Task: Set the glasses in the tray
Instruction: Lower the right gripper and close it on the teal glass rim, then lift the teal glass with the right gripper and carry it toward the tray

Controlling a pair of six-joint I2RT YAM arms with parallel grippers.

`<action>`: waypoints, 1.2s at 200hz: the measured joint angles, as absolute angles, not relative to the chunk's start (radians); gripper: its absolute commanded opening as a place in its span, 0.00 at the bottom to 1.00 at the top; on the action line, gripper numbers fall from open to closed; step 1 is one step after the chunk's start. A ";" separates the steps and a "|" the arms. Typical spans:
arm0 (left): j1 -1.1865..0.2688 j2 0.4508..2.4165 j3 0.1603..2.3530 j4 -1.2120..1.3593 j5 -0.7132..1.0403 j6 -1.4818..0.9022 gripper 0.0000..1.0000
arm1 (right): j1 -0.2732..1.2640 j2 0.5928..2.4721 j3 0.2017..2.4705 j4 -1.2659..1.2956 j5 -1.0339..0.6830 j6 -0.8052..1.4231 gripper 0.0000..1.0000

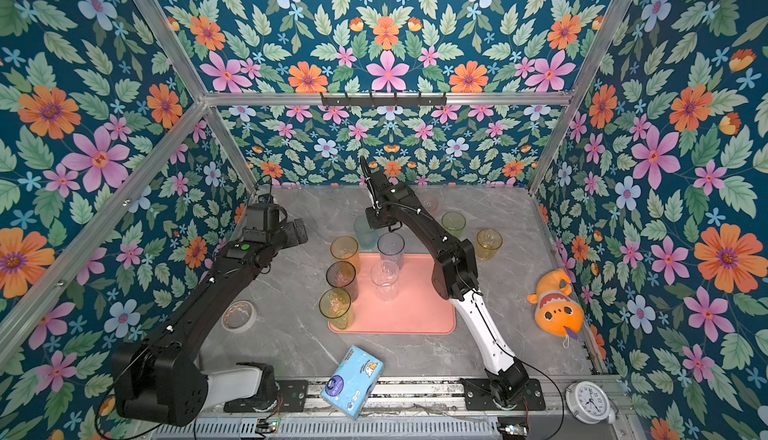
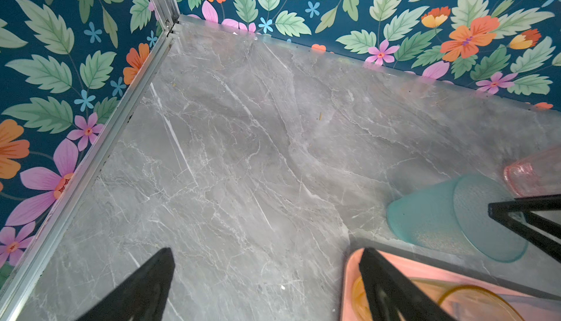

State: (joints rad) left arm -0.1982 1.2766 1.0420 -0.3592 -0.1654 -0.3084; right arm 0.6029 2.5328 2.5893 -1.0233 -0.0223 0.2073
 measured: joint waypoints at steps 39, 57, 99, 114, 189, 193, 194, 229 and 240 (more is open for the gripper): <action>-0.198 1.275 1.041 -0.359 -0.166 -0.308 0.98 | 0.603 2.533 2.589 -1.022 -0.023 0.207 0.14; -0.198 1.275 1.040 -0.360 -0.166 -0.308 0.98 | 0.603 2.533 2.589 -1.022 -0.023 0.207 0.12; -0.198 1.275 1.039 -0.360 -0.165 -0.309 0.98 | 0.603 2.533 2.589 -1.023 -0.023 0.207 0.06; -0.198 1.274 1.039 -0.364 -0.165 -0.309 0.98 | 0.603 2.532 2.589 -1.023 -0.022 0.205 0.05; -0.197 1.242 1.041 -0.369 -0.173 -0.308 0.98 | 0.603 2.466 2.581 -1.024 0.013 0.188 0.00; -0.197 1.242 1.042 -0.369 -0.174 -0.308 0.98 | 0.603 2.460 2.580 -1.024 0.018 0.186 0.00; -0.197 1.242 1.042 -0.369 -0.174 -0.308 0.98 | 0.603 2.457 2.580 -1.024 0.020 0.185 0.00; -0.197 1.242 1.042 -0.369 -0.182 -0.308 0.99 | 0.603 2.387 2.577 -1.037 0.049 0.171 0.00; -0.197 1.242 1.042 -0.369 -0.184 -0.308 0.99 | 0.603 2.364 2.576 -1.045 0.061 0.161 0.00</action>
State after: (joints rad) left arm -0.1974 1.2415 1.0416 -0.3687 -0.1837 -0.3084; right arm 0.6029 2.3642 2.5755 -1.0451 0.0608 0.1608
